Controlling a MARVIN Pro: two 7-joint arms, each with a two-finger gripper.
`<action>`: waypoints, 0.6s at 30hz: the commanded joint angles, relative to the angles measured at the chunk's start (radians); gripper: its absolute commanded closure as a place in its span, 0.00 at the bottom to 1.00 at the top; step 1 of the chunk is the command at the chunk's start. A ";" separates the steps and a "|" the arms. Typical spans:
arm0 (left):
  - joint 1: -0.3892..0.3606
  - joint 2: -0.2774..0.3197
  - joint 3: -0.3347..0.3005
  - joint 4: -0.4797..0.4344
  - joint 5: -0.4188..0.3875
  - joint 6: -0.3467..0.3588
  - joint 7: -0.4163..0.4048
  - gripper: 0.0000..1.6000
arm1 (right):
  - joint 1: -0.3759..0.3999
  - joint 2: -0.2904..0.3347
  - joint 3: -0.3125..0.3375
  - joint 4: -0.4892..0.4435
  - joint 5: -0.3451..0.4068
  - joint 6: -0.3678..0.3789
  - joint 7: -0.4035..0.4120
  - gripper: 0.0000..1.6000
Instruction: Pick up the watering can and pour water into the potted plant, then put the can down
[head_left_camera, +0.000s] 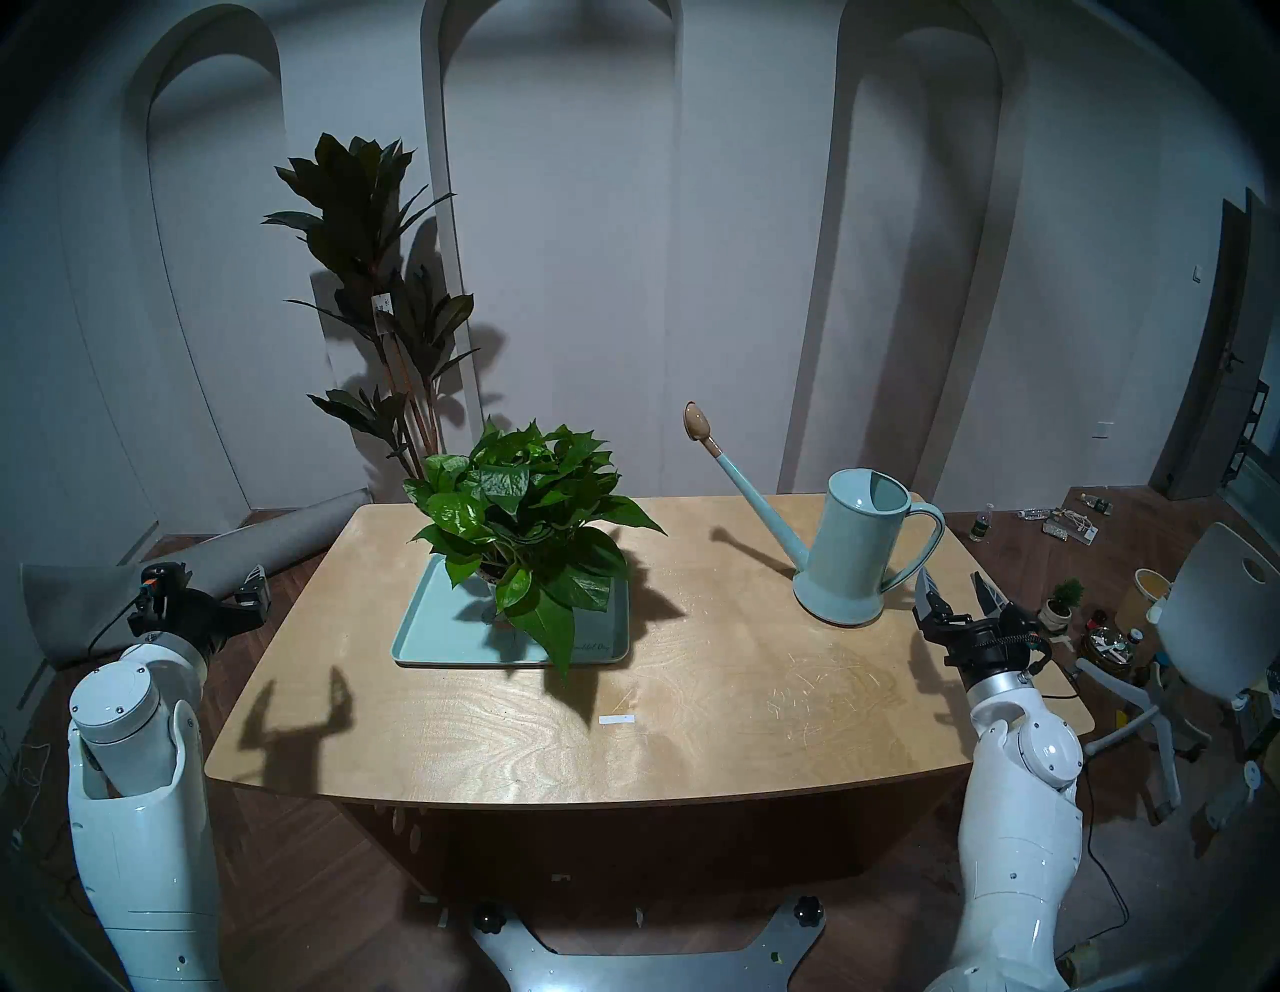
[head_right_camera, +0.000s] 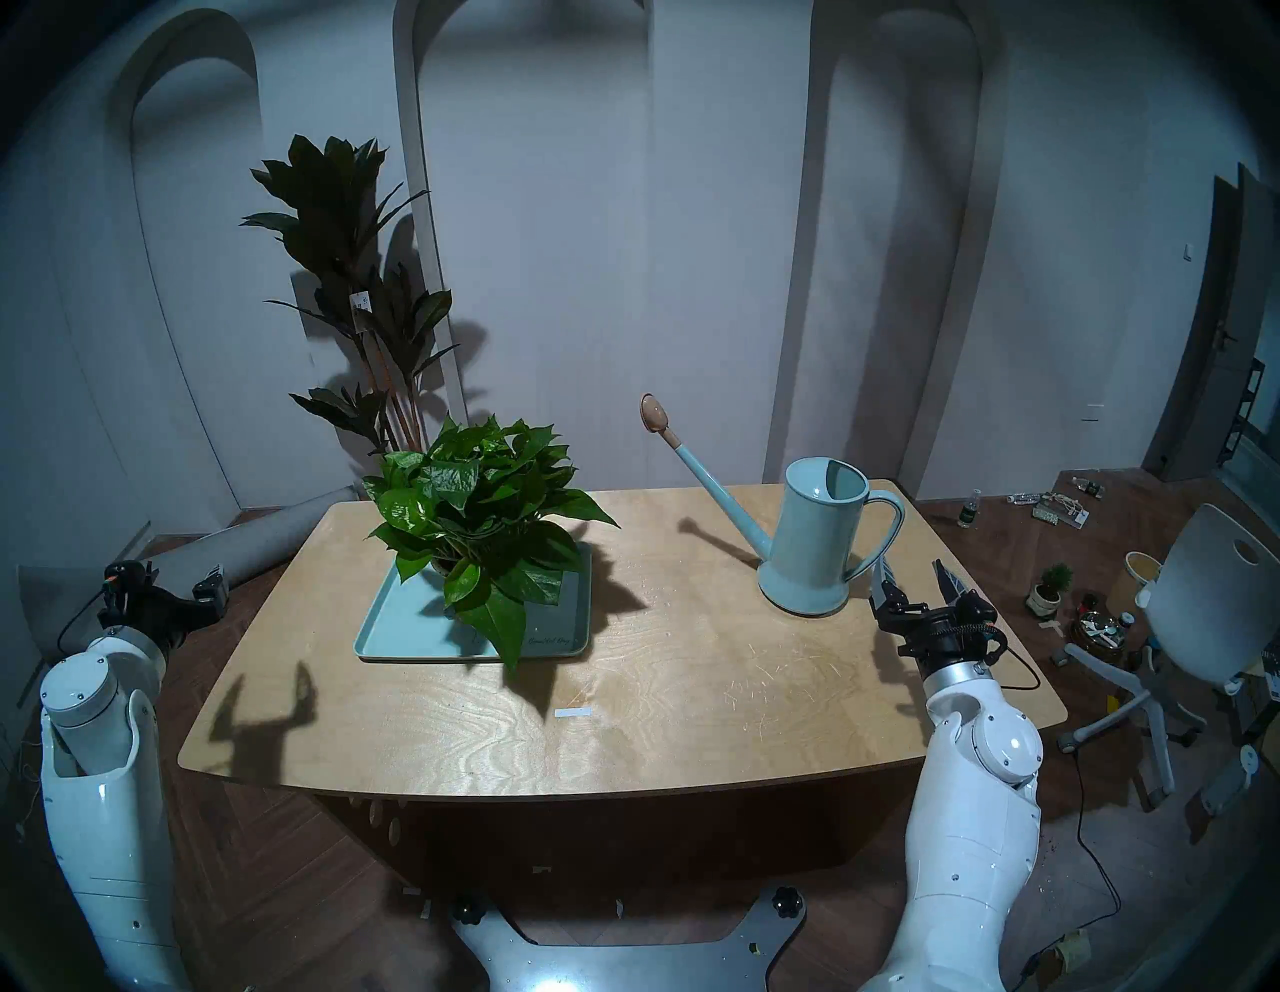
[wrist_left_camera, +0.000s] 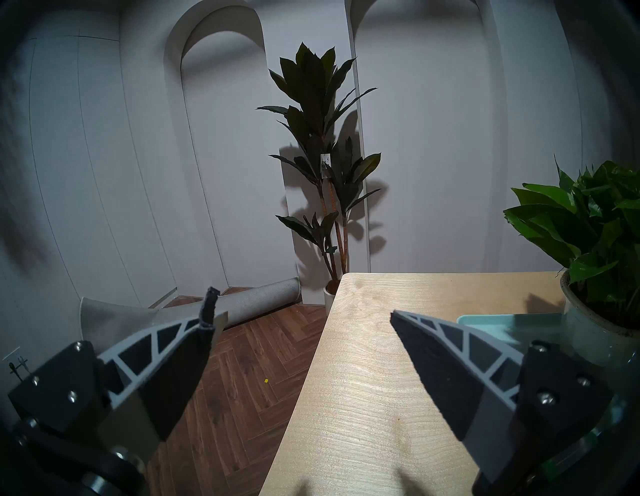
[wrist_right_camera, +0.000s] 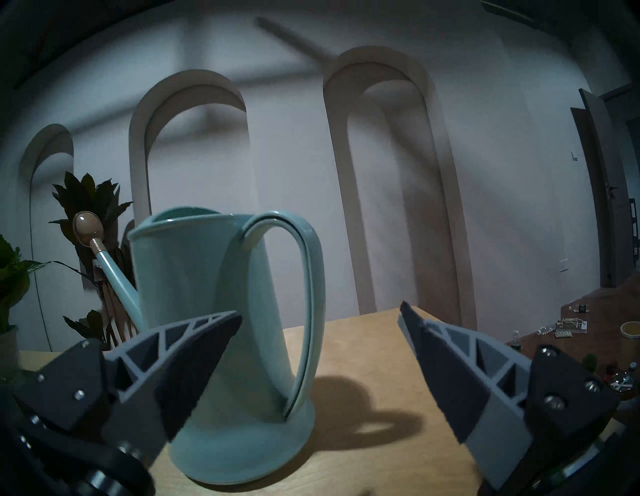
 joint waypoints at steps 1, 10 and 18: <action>-0.007 0.005 0.000 -0.014 0.000 -0.004 -0.001 0.00 | -0.064 -0.022 0.007 -0.113 0.056 -0.070 0.081 0.00; -0.007 0.005 0.000 -0.012 0.000 -0.004 -0.001 0.00 | -0.112 0.009 0.057 -0.232 0.106 -0.157 0.188 0.00; -0.006 0.006 0.000 -0.016 0.000 -0.004 -0.002 0.00 | -0.146 -0.025 0.112 -0.318 0.161 -0.134 0.198 0.00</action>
